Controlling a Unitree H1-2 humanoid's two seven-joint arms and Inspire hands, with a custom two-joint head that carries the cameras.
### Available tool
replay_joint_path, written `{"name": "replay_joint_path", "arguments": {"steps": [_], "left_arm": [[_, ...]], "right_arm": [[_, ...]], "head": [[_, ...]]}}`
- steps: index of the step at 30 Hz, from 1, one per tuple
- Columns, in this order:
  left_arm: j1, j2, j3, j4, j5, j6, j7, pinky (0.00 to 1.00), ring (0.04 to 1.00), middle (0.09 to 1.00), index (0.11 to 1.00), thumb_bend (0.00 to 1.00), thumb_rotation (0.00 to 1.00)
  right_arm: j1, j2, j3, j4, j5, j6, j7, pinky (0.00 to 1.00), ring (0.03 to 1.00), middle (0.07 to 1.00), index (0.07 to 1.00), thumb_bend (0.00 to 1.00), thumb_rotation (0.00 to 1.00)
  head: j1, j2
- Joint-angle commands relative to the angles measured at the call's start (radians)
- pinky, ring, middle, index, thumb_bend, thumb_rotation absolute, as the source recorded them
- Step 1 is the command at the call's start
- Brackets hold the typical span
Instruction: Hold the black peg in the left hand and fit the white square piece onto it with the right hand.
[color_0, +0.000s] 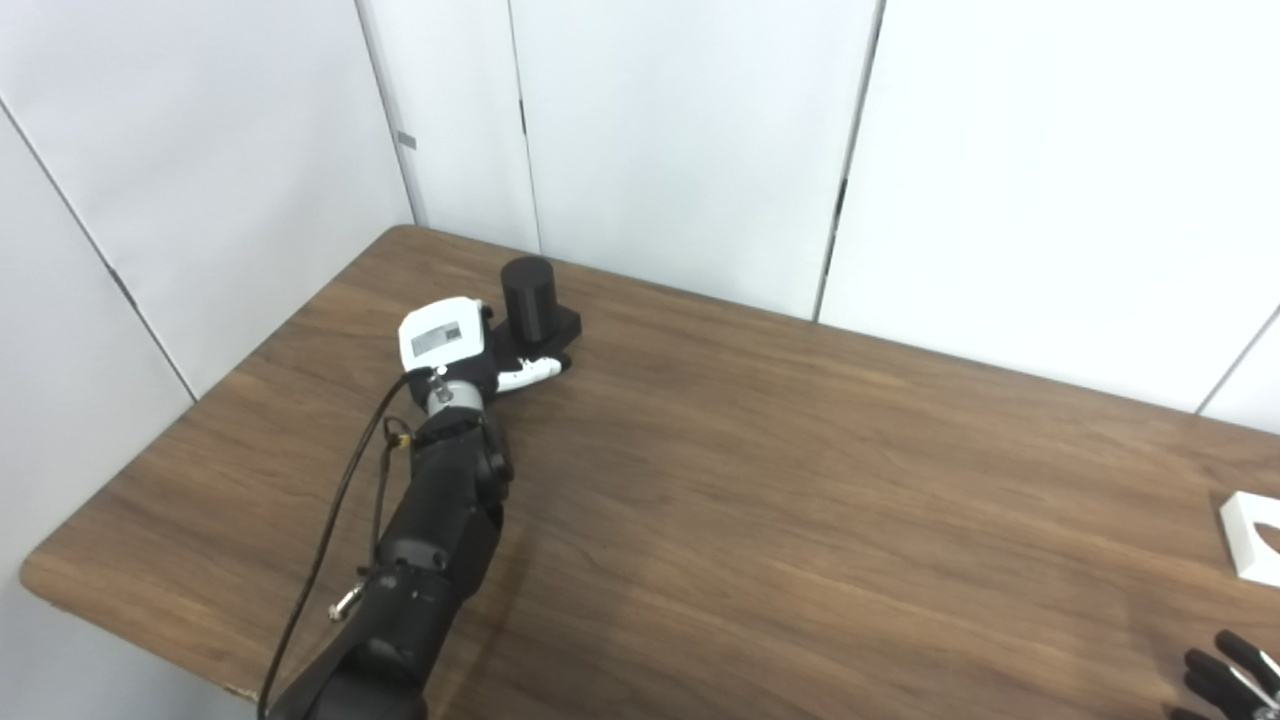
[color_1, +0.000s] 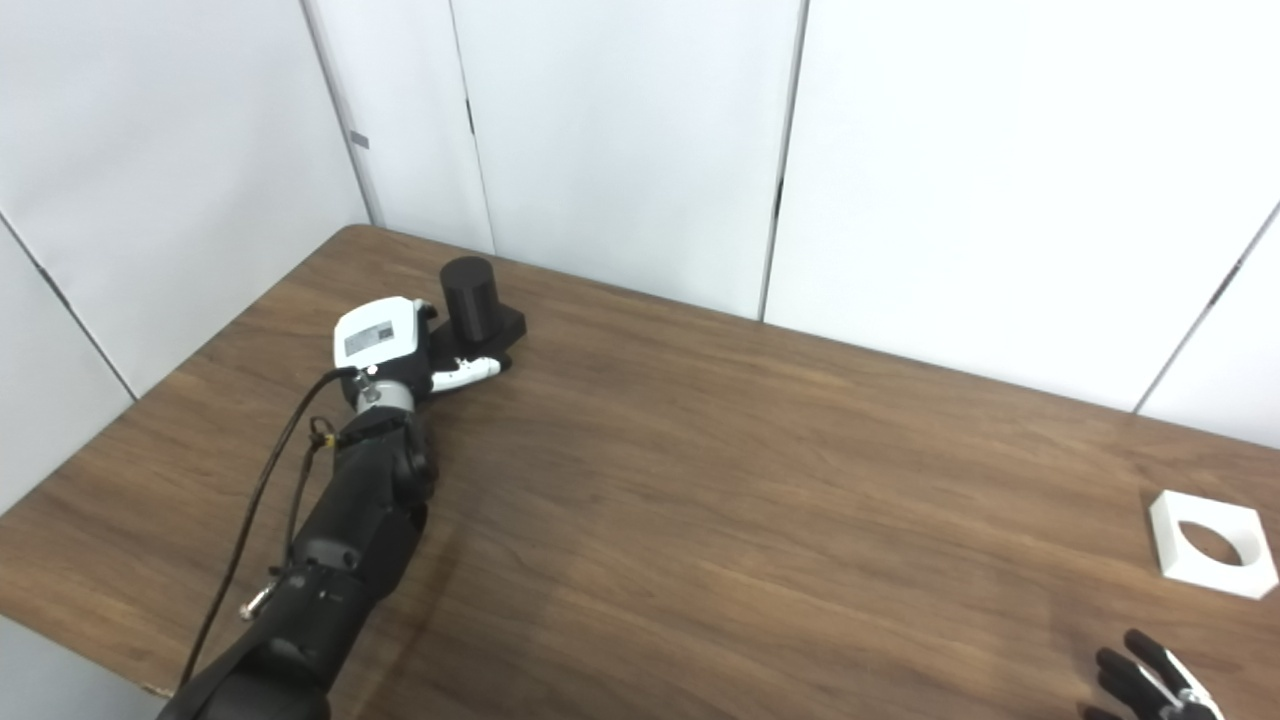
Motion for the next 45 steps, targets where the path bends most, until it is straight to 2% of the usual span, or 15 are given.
{"name": "replay_joint_path", "arguments": {"steps": [1, 10, 12, 13, 15, 16, 19, 25, 28, 33, 34, 35, 38, 41, 45], "left_arm": [[-0.059, 0.019, 0.002, 0.006, 0.030, 0.003, 0.027, 0.93, 0.924, 0.900, 0.821, 0.90, 0.72], [-0.075, 0.030, -0.021, 0.056, 0.014, 0.003, 0.090, 0.90, 0.890, 0.840, 0.743, 0.86, 0.64], [-0.074, 0.030, -0.021, 0.055, -0.008, 0.003, 0.120, 0.89, 0.867, 0.793, 0.590, 0.83, 0.51], [-0.073, 0.032, -0.024, 0.056, -0.020, 0.003, 0.135, 0.88, 0.862, 0.781, 0.548, 0.82, 0.45], [-0.069, 0.040, -0.041, 0.056, -0.046, 0.002, 0.159, 0.86, 0.845, 0.755, 0.505, 0.74, 0.31], [-0.063, 0.045, -0.049, 0.052, -0.071, -0.007, 0.182, 0.83, 0.815, 0.721, 0.492, 0.61, 0.17], [-0.048, 0.055, -0.067, 0.041, -0.143, -0.031, 0.233, 0.79, 0.770, 0.674, 0.481, 0.53, 0.07], [-0.029, 0.081, -0.116, 0.023, -0.216, -0.027, 0.275, 0.69, 0.708, 0.629, 0.480, 0.52, 0.05], [-0.017, 0.097, -0.144, -0.002, -0.232, -0.014, 0.257, 0.64, 0.665, 0.600, 0.483, 0.52, 0.05], [0.007, 0.114, -0.167, -0.046, -0.283, -0.025, 0.239, 0.62, 0.678, 0.614, 0.486, 0.51, 0.06], [0.017, 0.114, -0.165, -0.064, -0.304, -0.041, 0.239, 0.63, 0.701, 0.623, 0.486, 0.51, 0.06], [0.028, 0.120, -0.172, -0.083, -0.317, -0.063, 0.238, 0.64, 0.722, 0.638, 0.487, 0.51, 0.05], [0.072, 0.133, -0.193, -0.163, -0.350, -0.117, 0.222, 0.67, 0.755, 0.668, 0.486, 0.51, 0.06], [0.119, 0.133, -0.214, -0.297, -0.371, -0.103, 0.145, 0.67, 0.777, 0.677, 0.486, 0.51, 0.06], [0.185, 0.119, -0.237, -0.460, -0.385, -0.101, 0.075, 0.66, 0.775, 0.684, 0.487, 0.51, 0.06]], "right_arm": [[-0.004, 0.030, 0.004, -0.028, 0.002, -0.013, 0.000, 0.74, 0.812, 0.782, 0.826, 0.76, 1.00], [-0.006, 0.029, 0.006, -0.021, -0.007, -0.020, -0.003, 0.78, 0.823, 0.784, 0.836, 0.72, 1.00], [-0.006, 0.029, 0.006, -0.023, -0.012, -0.020, -0.005, 0.81, 0.832, 0.789, 0.841, 0.72, 1.00], [-0.006, 0.030, 0.006, -0.026, -0.011, -0.015, -0.005, 0.81, 0.833, 0.790, 0.842, 0.72, 1.00], [-0.007, 0.031, 0.005, -0.027, -0.007, -0.011, -0.006, 0.80, 0.833, 0.791, 0.844, 0.71, 1.00], [-0.007, 0.031, 0.005, -0.027, -0.007, -0.010, -0.006, 0.80, 0.834, 0.791, 0.846, 0.70, 1.00], [-0.007, 0.029, 0.006, -0.026, -0.012, -0.013, -0.007, 0.83, 0.842, 0.794, 0.852, 0.69, 1.00], [-0.009, 0.029, 0.009, -0.032, -0.019, 0.003, -0.008, 0.88, 0.848, 0.801, 0.857, 0.67, 1.00], [-0.009, 0.028, 0.009, -0.029, -0.020, 0.001, -0.008, 0.86, 0.854, 0.807, 0.864, 0.65, 1.00], [-0.011, 0.029, 0.013, -0.029, -0.023, -0.008, -0.005, 0.90, 0.858, 0.809, 0.868, 0.62, 1.00], [-0.011, 0.024, 0.016, -0.028, -0.030, -0.010, -0.003, 0.87, 0.860, 0.820, 0.873, 0.64, 1.00], [-0.012, 0.020, 0.018, -0.026, -0.035, -0.012, 0.000, 0.90, 0.876, 0.835, 0.880, 0.66, 1.00], [-0.011, 0.016, 0.016, -0.021, -0.027, -0.012, 0.004, 0.93, 0.905, 0.857, 0.892, 0.69, 1.00], [-0.009, 0.022, 0.015, -0.024, -0.006, -0.004, 0.008, 0.93, 0.915, 0.865, 0.906, 0.67, 1.00], [-0.008, 0.026, 0.021, -0.028, -0.006, 0.002, 0.008, 1.00, 0.933, 0.866, 0.927, 0.58, 1.00]], "head": [[0.000, 0.001], [-0.003, 0.001], [-0.002, 0.001], [-0.001, 0.001], [-0.001, 0.002], [-0.001, 0.002], [-0.001, 0.002], [-0.012, 0.005], [-0.012, 0.005], [-0.044, 0.015], [-0.050, 0.017], [-0.054, 0.019], [-0.078, 0.028], [-0.104, 0.039], [-0.142, 0.053]]}}
